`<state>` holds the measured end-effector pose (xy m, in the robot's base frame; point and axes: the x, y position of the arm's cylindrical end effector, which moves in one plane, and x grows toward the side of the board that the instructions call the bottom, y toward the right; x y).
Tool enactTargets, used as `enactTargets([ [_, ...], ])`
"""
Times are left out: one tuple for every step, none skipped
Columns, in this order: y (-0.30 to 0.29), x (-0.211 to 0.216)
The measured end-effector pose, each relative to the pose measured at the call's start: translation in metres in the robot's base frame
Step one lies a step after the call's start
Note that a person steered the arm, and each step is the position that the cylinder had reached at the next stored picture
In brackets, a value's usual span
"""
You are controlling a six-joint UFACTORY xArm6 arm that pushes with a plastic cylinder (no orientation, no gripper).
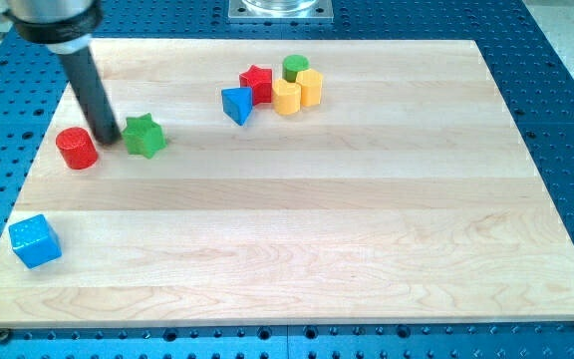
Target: Move the red circle near the blue cube
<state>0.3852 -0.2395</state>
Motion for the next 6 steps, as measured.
enactTargets([
  [-0.011,0.032],
  [-0.009,0.045],
  [0.016,0.05],
  [0.042,0.08],
  [0.021,0.07],
  [0.018,0.067],
])
